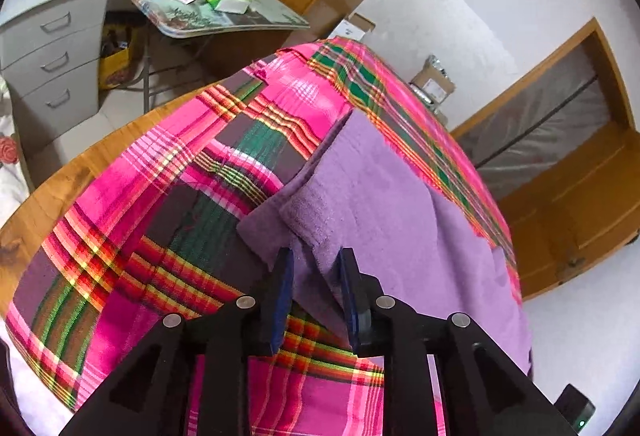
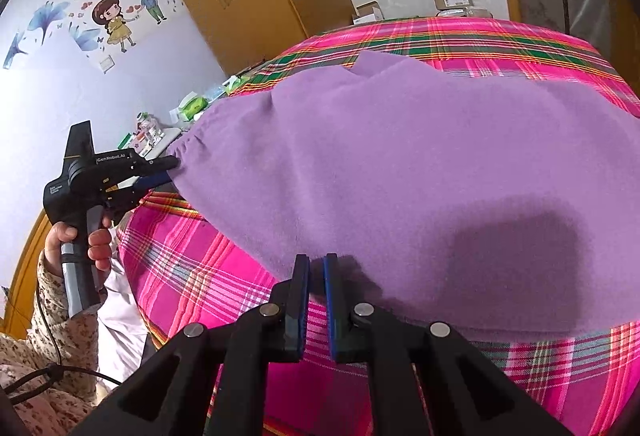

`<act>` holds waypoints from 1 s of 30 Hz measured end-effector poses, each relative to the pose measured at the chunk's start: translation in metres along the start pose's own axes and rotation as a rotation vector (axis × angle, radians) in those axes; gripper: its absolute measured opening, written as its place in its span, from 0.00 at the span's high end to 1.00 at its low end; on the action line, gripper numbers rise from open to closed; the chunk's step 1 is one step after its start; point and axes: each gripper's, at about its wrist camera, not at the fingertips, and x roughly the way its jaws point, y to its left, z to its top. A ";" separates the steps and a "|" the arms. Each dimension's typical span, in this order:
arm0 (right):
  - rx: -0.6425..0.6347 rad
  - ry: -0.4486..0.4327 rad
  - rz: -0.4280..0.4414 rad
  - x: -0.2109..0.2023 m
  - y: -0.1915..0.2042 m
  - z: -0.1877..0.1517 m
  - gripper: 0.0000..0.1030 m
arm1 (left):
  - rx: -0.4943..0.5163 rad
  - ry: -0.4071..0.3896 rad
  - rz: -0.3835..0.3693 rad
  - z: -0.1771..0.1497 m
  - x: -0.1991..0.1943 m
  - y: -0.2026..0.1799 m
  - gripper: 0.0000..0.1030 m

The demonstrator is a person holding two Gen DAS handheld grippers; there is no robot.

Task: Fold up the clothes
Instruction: 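Press the folded garment flat with the left tool while the right tool hovers open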

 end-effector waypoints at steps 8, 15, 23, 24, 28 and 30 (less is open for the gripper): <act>0.018 0.002 0.017 0.003 -0.004 0.000 0.93 | -0.077 -0.015 0.022 0.001 -0.004 0.011 0.53; 0.027 0.000 0.026 0.005 -0.004 -0.002 0.93 | -0.124 0.016 0.015 0.012 0.007 0.009 0.52; 0.031 -0.002 0.020 0.005 -0.003 -0.002 0.93 | -0.144 -0.022 -0.029 0.011 0.007 0.010 0.76; 0.031 -0.002 0.018 0.005 -0.002 -0.002 0.93 | -0.135 -0.032 -0.039 0.011 0.005 0.009 0.82; 0.030 -0.004 0.012 0.004 0.000 -0.002 0.93 | -0.106 -0.084 -0.059 0.008 -0.009 0.004 0.85; 0.029 -0.006 0.010 0.004 0.001 -0.002 0.93 | -0.115 -0.100 -0.074 0.005 -0.020 0.006 0.85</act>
